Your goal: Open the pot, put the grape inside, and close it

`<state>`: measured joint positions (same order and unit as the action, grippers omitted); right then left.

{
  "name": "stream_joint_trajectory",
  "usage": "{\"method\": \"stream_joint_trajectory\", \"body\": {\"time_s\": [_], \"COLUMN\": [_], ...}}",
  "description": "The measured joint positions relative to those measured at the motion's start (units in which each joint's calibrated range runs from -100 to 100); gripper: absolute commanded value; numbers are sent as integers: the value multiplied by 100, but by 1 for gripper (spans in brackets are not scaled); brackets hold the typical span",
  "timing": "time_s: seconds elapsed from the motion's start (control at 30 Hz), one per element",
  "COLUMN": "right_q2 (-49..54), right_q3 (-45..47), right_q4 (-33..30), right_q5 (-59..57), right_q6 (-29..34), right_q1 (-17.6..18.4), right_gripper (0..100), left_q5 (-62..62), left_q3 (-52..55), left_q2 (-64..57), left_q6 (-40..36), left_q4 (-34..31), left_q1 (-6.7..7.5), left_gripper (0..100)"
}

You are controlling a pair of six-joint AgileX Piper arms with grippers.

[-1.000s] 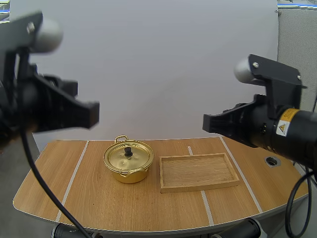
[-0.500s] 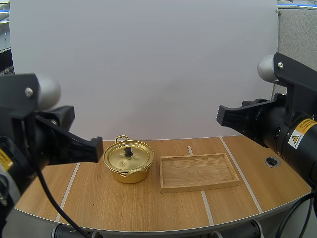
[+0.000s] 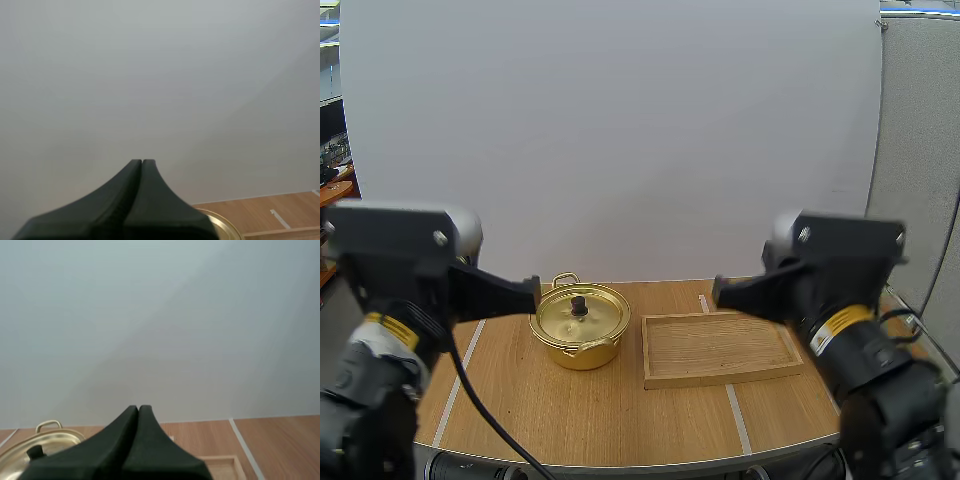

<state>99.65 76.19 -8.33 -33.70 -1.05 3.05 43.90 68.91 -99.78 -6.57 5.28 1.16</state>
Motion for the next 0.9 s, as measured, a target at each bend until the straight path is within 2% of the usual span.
{"method": "stream_joint_trajectory", "body": {"time_s": [0.07,0.1,0.2,0.27,0.53,0.63,0.83,0.9], "right_q2": [-12,-12,-12,-12,0,0,0,0], "right_q3": [663,708,1281,1346,1850,2356,2360,2360], "right_q4": [0,0,-11,-11,-22,-22,-22,-22], "right_q5": [650,879,1124,1149,1264,1261,827,309], "right_q6": [-11,-11,-11,-11,-11,-11,-11,-11], "right_q1": [0,0,0,0,0,0,0,-28], "right_gripper": [0,0,0,0,0,0,0,0], "left_q5": [-716,-927,-2036,-2412,-2984,-3335,-2860,-2586], "left_q3": [426,650,1382,1628,2112,2853,3085,3085], "left_q2": [0,0,0,0,0,0,0,0], "left_q6": [-17,-17,-17,-17,-17,-17,-142,-229], "left_q4": [-91,-104,-139,-152,-163,-163,-167,-167], "left_q1": [0,0,0,0,0,0,0,0], "left_gripper": [0,0,0,0,0,0,0,0]}}
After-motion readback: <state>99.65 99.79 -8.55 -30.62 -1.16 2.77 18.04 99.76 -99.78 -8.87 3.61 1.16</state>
